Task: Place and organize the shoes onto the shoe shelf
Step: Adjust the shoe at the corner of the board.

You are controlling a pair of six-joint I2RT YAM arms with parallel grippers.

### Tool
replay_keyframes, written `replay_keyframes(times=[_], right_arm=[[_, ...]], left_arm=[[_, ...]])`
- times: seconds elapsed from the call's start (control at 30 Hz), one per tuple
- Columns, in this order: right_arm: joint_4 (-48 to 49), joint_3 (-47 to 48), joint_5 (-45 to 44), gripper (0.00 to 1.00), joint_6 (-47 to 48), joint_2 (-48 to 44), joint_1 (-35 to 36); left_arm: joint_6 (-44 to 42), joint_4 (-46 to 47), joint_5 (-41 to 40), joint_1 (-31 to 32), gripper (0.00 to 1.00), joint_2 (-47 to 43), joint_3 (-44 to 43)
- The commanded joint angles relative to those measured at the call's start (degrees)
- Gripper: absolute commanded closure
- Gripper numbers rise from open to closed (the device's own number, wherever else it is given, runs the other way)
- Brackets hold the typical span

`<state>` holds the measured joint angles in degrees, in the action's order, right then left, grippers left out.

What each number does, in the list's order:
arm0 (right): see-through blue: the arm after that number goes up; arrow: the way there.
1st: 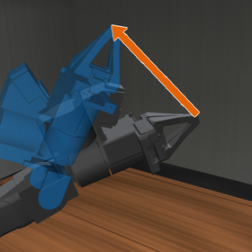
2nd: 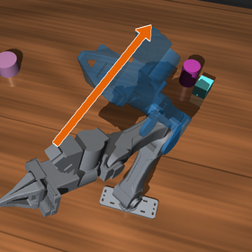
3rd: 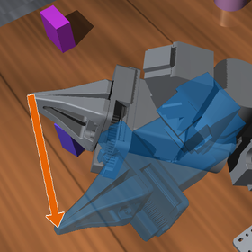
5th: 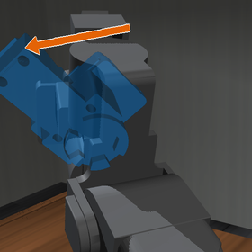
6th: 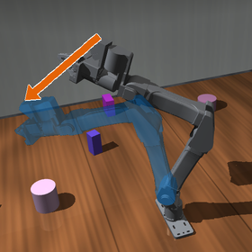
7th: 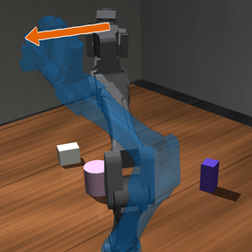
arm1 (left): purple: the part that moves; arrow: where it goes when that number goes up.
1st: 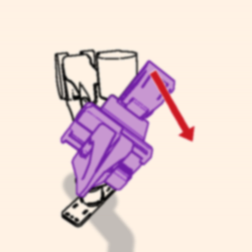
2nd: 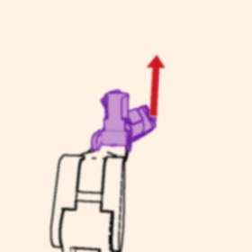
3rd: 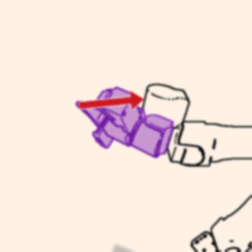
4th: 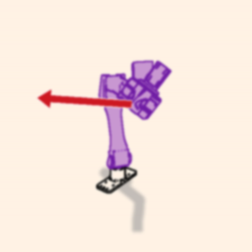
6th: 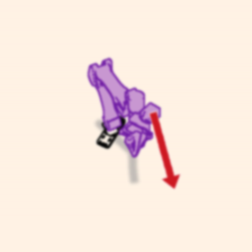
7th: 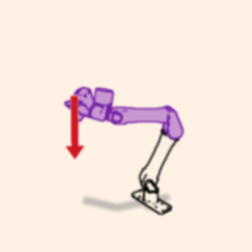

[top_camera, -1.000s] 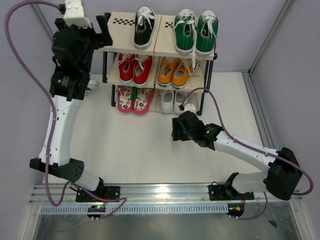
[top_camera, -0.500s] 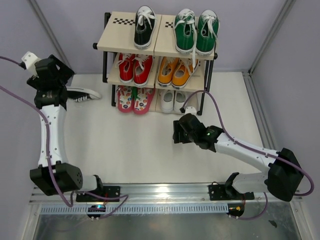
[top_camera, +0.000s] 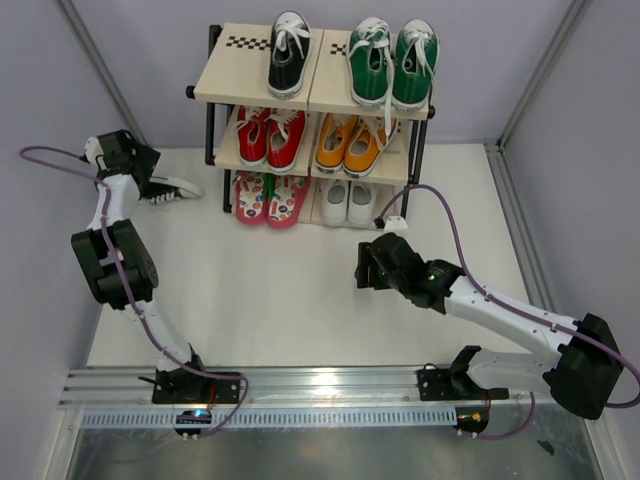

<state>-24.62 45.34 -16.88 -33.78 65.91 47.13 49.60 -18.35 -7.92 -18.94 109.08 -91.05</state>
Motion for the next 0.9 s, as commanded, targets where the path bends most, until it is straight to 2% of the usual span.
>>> replay_keyframes(times=[0.0, 0.13, 0.27, 0.5, 0.7, 0.8, 0.83, 0.87], right_arm=[[0.19, -0.17, -3.50, 0.36, -1.64, -1.66, -0.03], [-0.43, 0.27, -4.12, 0.36, -1.73, -1.49, -0.03], [-0.78, 0.62, -4.74, 0.36, -1.55, -0.96, -0.11], [-2.01, 1.77, -5.61, 0.36, -1.64, 0.01, -0.03], [-2.62, 2.29, -6.23, 0.36, -1.73, 0.71, -0.11], [-2.71, 2.73, -6.32, 0.36, -1.64, 0.80, -0.03], [-2.71, 2.82, -6.41, 0.36, -1.64, 0.80, -0.03], [-2.63, 2.73, -6.32, 0.36, -1.55, 0.80, -0.03]], left_arm=[[4.62, 5.42, 4.66, 0.04, 0.11, 5.08, -5.45], [5.77, 9.11, 4.67, 0.04, 0.11, 10.18, -6.34], [5.68, 8.24, 4.23, 0.04, 0.11, 14.92, -8.53], [3.75, 11.76, 5.90, 0.04, 0.13, 19.06, -11.52], [1.11, 5.44, 10.47, 0.04, 0.30, 24.42, -18.37], [-2.12, 0.34, 10.65, -0.04, 0.49, 25.66, -20.65], [-3.10, -0.71, 10.73, -0.05, 0.61, 25.49, -21.01], [-3.98, -2.12, 10.82, -0.05, 0.68, 25.31, -21.19]])
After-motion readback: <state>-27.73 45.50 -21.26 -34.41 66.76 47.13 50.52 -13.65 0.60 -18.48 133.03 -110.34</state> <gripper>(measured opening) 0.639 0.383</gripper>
